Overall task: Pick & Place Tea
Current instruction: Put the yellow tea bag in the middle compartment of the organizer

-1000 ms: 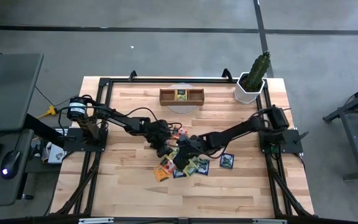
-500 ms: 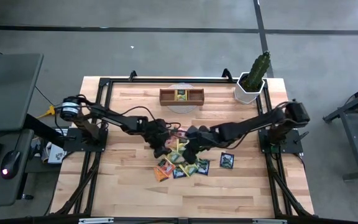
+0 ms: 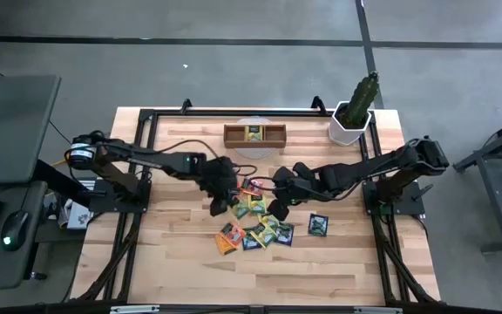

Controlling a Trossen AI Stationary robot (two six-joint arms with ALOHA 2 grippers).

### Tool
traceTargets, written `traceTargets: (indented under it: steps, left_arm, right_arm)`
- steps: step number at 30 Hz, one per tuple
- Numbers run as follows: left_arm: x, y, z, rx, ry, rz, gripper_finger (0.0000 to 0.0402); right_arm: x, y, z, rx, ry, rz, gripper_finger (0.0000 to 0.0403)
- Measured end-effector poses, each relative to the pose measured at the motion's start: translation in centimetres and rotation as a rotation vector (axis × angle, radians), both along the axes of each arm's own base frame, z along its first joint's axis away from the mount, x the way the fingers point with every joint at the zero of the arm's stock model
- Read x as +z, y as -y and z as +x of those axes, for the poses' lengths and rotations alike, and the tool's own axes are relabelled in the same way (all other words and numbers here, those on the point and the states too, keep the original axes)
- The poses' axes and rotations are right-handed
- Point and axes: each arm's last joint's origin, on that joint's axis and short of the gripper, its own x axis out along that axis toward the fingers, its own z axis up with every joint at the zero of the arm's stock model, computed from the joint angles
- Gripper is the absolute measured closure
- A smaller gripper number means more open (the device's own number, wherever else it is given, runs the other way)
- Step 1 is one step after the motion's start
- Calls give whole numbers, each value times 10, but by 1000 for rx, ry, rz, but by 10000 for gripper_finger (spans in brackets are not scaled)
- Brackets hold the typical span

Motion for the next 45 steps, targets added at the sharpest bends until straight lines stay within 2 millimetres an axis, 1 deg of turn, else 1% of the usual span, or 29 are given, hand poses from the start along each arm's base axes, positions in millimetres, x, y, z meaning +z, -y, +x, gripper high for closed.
traceTargets:
  steps: [4,6,7,9,11,12,16,18,21,25,27,30,32,36,38,41,43,45]
  left_arm:
    - [43,-16,6,-55,-48,217,401]
    - [61,-26,11,-77,-47,313,401]
    - [69,-32,14,-78,-41,355,401]
    - [82,-45,11,-66,-79,418,401]
    - [96,-60,10,-42,-59,472,401]
    - [99,-68,11,-31,-61,490,401]
    - [100,-100,12,1,-119,503,401]
    - [106,-114,15,7,-101,525,401]
    - [101,-134,19,-26,-152,535,401]
    - [100,-157,37,-69,-160,575,401]
    - [97,-168,42,-102,-209,576,401]
    - [93,-181,60,-104,-282,653,401]
    - [92,-187,67,-86,-359,716,401]
    - [97,-192,83,-42,-402,841,401]
    - [97,-190,89,-63,-400,865,401]
    - [96,-182,103,-92,-365,934,401]
    - [91,-175,105,-145,-400,952,401]
    - [88,-170,111,-179,-398,987,401]
  right_arm:
    - [-4,4,-6,4,-81,4,345]
    - [-6,4,-10,11,-130,0,345]
    - [-7,5,-12,13,-155,-8,345]
    - [-9,5,-16,13,-201,-20,345]
    - [-9,6,-21,11,-244,-29,345]
    - [-9,7,-23,6,-261,-36,345]
    - [1,10,-35,-13,-270,-71,345]
    - [11,12,-44,-22,-254,-85,345]
    - [32,16,-61,-41,-195,-107,345]
    - [57,21,-87,-42,-115,-99,345]
    - [68,24,-102,-42,-87,-92,345]
    - [81,28,-123,-48,-49,-82,345]
    - [88,30,-136,-55,-15,-74,345]
    - [100,35,-159,-74,53,-73,345]
    - [104,37,-167,-83,76,-80,345]
    - [108,40,-180,-98,87,-100,345]
    - [109,42,-187,-109,89,-112,345]
    - [110,43,-192,-117,88,-124,345]
